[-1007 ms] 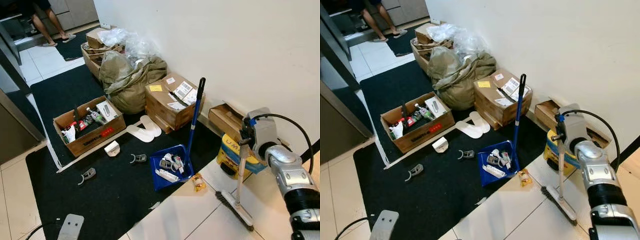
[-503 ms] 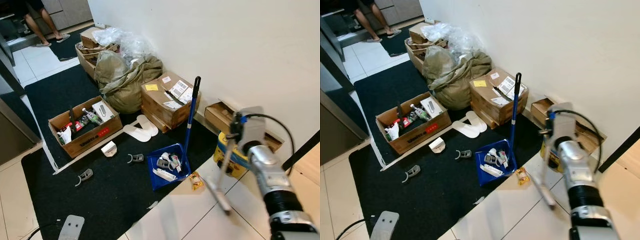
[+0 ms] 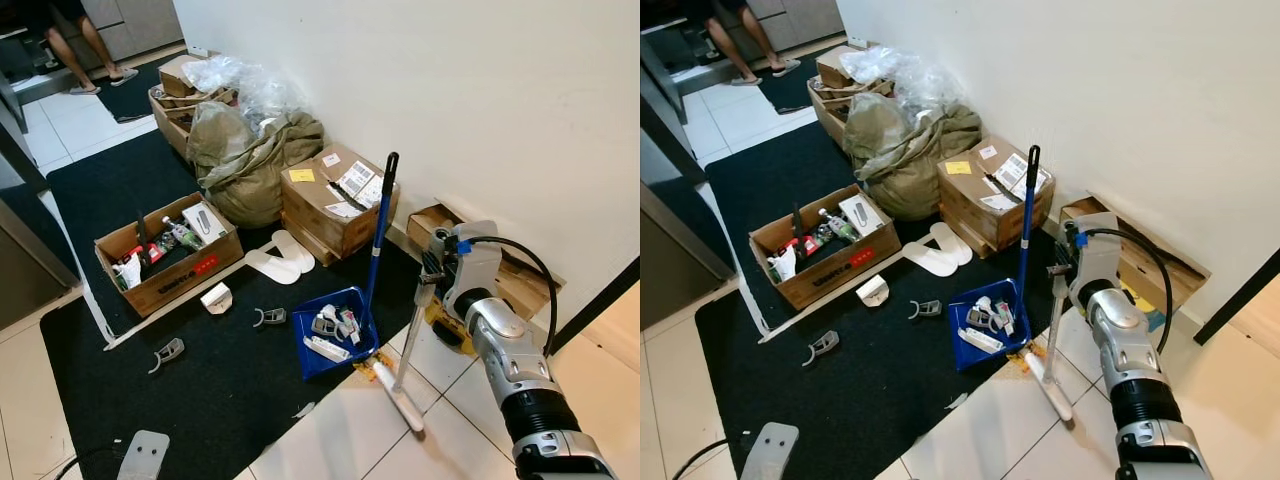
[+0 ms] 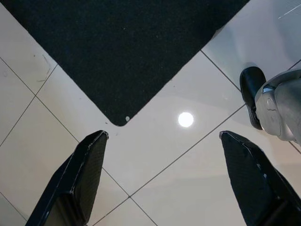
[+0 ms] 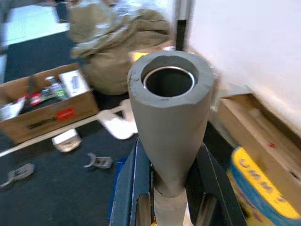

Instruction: Sweep floor

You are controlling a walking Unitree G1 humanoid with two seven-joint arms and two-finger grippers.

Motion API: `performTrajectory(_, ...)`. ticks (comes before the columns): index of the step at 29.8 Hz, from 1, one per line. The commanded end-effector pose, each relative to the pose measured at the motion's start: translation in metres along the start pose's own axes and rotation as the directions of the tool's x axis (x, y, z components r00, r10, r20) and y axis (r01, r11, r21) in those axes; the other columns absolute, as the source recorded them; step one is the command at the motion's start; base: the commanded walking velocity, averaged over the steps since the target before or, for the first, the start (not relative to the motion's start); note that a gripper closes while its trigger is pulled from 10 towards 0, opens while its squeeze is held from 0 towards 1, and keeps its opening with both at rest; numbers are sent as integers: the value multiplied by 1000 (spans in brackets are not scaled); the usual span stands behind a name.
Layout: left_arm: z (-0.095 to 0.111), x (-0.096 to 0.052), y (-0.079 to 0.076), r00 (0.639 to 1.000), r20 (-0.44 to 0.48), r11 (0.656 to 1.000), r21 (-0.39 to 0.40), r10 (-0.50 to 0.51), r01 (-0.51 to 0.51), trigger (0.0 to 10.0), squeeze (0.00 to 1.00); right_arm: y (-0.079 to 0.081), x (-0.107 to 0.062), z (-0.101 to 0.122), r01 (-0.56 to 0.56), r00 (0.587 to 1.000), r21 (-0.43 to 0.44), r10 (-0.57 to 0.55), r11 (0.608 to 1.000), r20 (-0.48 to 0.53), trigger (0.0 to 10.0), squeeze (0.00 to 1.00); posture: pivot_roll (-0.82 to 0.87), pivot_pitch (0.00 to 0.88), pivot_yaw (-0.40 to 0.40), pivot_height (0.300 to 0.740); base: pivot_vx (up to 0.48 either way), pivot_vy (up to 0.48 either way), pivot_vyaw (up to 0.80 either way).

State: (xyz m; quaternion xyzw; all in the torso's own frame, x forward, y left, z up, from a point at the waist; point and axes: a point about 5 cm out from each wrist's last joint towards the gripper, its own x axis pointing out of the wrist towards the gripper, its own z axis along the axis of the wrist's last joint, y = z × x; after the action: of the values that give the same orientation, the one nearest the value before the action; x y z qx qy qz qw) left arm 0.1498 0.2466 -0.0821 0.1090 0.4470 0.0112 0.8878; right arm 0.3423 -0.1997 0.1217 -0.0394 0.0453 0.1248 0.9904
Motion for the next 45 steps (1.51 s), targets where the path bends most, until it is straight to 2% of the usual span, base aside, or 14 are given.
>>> performTrajectory(1,-9,-2,-1,999,-37,1000,9,-7,7,10000,0,15,1,1,-114,993,40,113,993,16,10000,0,12,109,70,740,0,0,0)
performTrajectory(6,-9,-2,-1,999,-41,1000,11,-8,9,10000,0,22,-9,0,-261,965,17,261,965,9,10000,0,12,109,70,740,0,0,0)
performTrajectory(15,-11,-3,-2,999,-49,1000,15,-13,13,10000,0,25,-13,9,-312,949,64,307,948,74,10000,0,9,112,75,740,0,0,0)
performTrajectory(20,-13,-3,-3,998,-55,1000,17,-18,19,10000,0,17,-16,12,-305,950,91,297,948,93,10000,0,11,115,76,740,0,0,0)
performTrajectory(22,-14,-3,-4,998,-57,1000,18,-20,21,10000,0,12,-17,15,-297,952,111,285,948,109,10000,0,8,115,76,740,0,0,0)
performTrajectory(23,-15,-3,-4,998,-61,1000,17,-21,22,10000,0,1,-20,23,-282,955,139,263,949,137,10000,0,8,114,75,740,0,0,0)
performTrajectory(25,-15,-3,-4,998,-61,1000,17,-21,22,10000,0,1,-20,23,-282,955,139,263,949,137,10000,0,8,114,75,740,0,0,0)
performTrajectory(27,-16,-4,-5,998,-65,1000,18,-23,24,10000,0,-14,-25,30,-261,958,140,239,955,156,10000,0,5,111,76,740,0,0,0)
performTrajectory(30,-16,-4,-5,997,-67,1000,18,-24,25,10000,0,-20,-27,36,-260,956,160,230,952,183,10000,0,5,111,76,740,0,0,0)
performTrajectory(35,-18,-4,-7,997,-76,999,20,-30,32,10000,0,-50,-40,61,-228,939,261,141,938,315,10000,0,3,110,74,740,0,0,0)
performTrajectory(37,-19,-4,-7,997,-77,999,20,-31,33,10000,0,-53,-41,62,-218,940,261,131,940,316,10000,0,3,110,74,740,0,0,0)
performTrajectory(38,-20,-5,-7,996,-81,999,21,-33,34,10000,0,-62,-44,63,-187,947,239,110,953,302,10000,0,3,110,74,740,0,0,0)
performTrajectory(41,-20,-5,-7,996,-81,999,21,-33,34,10000,0,-62,-44,63,-187,947,239,110,953,302,10000,0,3,110,74,740,0,0,0)
performTrajectory(45,-21,-5,-8,996,-85,999,21,-34,36,10000,0,-77,-50,64,-135,957,216,72,967,280,10000,0,3,112,73,740,0,0,0)
